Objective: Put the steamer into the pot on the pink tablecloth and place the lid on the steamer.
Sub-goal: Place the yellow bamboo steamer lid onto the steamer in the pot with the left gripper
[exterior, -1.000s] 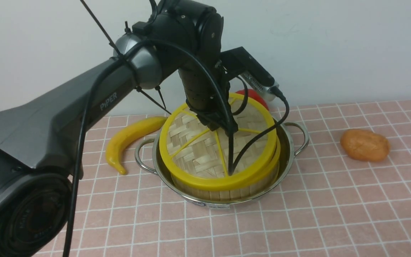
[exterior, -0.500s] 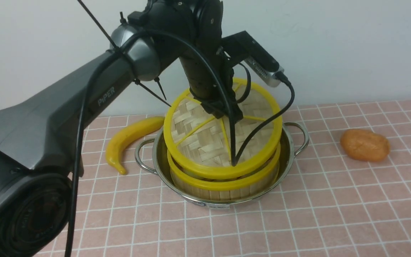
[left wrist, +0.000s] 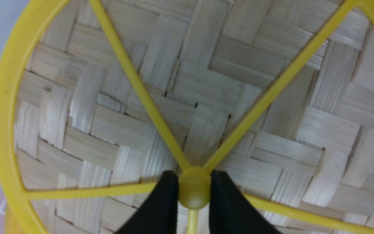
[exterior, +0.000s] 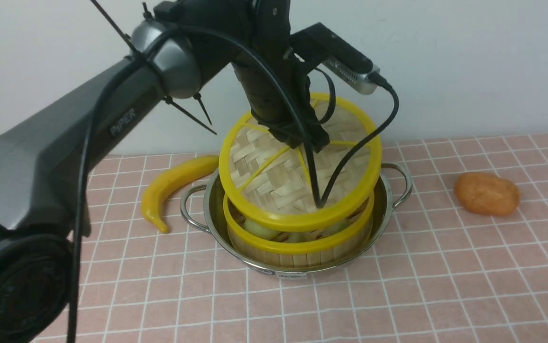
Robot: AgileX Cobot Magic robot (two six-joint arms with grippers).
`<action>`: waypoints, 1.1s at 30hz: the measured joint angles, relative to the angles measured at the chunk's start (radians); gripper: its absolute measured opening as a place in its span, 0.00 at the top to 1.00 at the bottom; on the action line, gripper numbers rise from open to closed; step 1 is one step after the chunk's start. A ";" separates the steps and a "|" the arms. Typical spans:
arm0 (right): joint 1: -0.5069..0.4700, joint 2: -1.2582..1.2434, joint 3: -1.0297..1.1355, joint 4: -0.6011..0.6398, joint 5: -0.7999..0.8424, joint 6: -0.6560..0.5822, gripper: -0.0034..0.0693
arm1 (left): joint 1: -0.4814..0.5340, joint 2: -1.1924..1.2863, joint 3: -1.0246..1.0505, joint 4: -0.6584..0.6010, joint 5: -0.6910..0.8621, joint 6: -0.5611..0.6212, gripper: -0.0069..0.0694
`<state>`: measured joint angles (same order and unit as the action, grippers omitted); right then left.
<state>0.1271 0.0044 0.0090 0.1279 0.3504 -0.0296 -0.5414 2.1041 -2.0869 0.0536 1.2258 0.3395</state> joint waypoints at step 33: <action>0.000 0.000 0.000 0.000 0.000 0.000 0.62 | 0.000 0.017 0.094 0.013 -0.084 0.100 0.76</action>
<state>0.1271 0.0044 0.0090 0.1279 0.3504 -0.0296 -0.5414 2.1215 -1.9934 0.0666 1.1416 0.4395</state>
